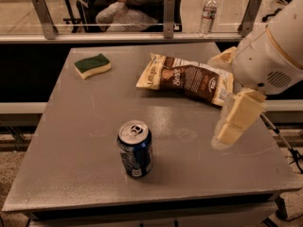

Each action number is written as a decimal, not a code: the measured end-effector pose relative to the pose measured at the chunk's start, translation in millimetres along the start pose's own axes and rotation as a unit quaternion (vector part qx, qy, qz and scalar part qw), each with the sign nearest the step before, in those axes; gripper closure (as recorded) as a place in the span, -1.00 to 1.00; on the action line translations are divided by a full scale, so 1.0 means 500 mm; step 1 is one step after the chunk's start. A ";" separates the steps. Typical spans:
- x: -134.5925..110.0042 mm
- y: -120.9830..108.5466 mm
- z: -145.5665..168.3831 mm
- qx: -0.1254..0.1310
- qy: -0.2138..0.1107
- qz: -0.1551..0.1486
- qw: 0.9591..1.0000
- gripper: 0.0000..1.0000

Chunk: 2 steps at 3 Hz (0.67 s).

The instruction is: Pick pepsi can

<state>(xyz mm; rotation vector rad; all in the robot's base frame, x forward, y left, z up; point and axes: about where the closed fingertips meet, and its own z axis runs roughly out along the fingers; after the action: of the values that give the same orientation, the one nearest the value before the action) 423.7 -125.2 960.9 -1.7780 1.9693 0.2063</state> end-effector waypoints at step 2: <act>-0.098 0.045 0.128 -0.032 -0.068 -0.028 0.997 -1.00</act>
Offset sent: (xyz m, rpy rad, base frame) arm 0.0005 0.1109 -0.0698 0.1854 0.0527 0.1510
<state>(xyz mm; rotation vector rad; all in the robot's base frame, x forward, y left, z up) 419.8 -51.3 921.7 -1.8069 1.8346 0.3658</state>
